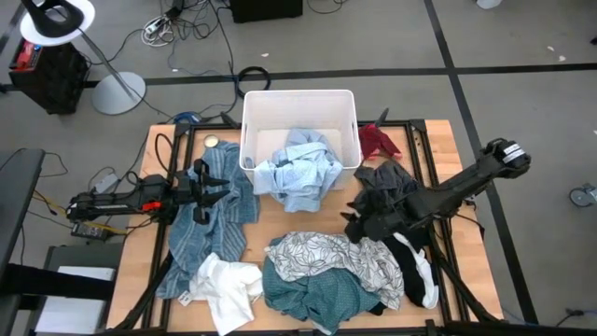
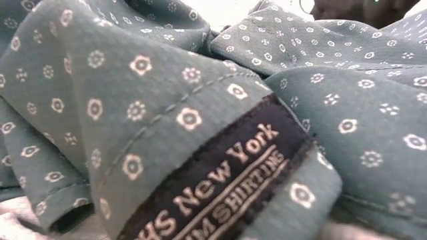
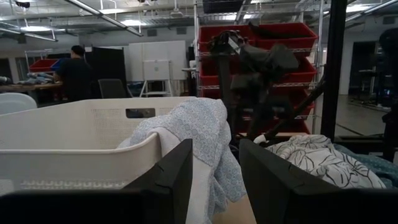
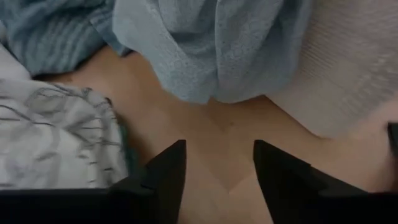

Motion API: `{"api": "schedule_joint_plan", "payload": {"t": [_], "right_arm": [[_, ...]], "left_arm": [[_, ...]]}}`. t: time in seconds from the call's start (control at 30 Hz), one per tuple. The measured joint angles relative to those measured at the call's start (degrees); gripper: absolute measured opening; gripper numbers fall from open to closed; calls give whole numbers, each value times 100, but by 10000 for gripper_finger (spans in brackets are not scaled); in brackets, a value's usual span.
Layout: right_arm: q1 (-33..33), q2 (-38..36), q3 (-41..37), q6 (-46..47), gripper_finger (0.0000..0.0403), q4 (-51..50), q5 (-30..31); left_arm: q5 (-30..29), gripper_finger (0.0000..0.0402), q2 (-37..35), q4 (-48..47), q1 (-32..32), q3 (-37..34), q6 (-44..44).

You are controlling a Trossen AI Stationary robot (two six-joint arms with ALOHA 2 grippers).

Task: Sort clothes
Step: Put the light blue shirt into the white laundry organizer

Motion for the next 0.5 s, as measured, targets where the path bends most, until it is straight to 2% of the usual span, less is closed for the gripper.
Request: {"api": "schedule_joint_plan", "payload": {"t": [0.3,0.5], "right_arm": [[-580,933,-290,-1608,288,1860,206],[-1040,1814,-285,-2675,310,3715,105]], "left_arm": [[2,137,-1,0,1,0,0],[2,137,-1,0,1,0,2]]}}
